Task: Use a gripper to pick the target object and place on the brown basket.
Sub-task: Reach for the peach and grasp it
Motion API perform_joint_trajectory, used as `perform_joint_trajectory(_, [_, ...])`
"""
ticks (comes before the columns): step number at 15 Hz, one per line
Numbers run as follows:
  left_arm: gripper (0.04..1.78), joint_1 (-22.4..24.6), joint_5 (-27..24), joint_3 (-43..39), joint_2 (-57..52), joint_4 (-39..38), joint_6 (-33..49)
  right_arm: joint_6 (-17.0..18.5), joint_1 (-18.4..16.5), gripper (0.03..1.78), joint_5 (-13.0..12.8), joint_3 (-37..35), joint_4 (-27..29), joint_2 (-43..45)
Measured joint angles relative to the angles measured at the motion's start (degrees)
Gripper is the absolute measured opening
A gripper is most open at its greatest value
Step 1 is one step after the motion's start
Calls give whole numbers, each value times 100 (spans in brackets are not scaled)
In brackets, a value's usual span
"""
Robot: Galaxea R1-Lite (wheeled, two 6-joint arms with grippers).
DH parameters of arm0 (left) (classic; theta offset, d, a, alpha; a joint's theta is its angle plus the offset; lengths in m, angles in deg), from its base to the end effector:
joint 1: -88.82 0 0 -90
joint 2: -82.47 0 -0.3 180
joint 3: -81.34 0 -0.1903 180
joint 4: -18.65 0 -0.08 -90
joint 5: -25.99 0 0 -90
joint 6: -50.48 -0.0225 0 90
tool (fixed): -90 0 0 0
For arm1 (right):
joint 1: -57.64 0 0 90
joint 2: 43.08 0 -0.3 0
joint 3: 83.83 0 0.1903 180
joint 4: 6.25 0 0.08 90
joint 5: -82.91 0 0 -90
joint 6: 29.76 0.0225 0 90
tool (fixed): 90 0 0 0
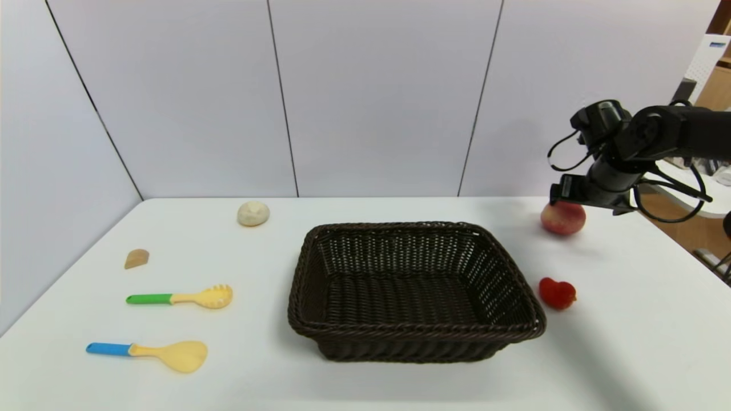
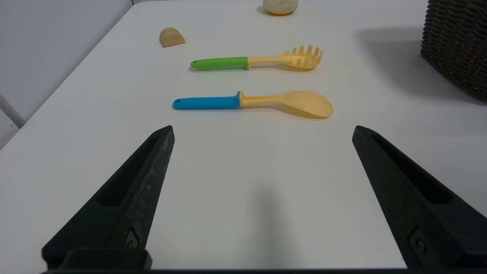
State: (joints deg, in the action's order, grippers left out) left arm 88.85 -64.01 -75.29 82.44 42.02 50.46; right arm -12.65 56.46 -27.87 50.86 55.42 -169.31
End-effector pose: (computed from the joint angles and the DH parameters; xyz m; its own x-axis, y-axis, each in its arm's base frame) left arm -0.0229 0.0000 0.0755 1.0000 0.0005 0.0005 -0.0005 1.0000 0.0003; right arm 0.4258 -0.0168 0.1891 0.5525 -0.3662 -0.7487 0.4570 0.8843 -0.0954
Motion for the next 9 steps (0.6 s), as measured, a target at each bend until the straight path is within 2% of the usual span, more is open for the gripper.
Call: perform_joint_trajectory(9, [169,2,0,0,0,0,2,52,48,171,57,4,23,-273])
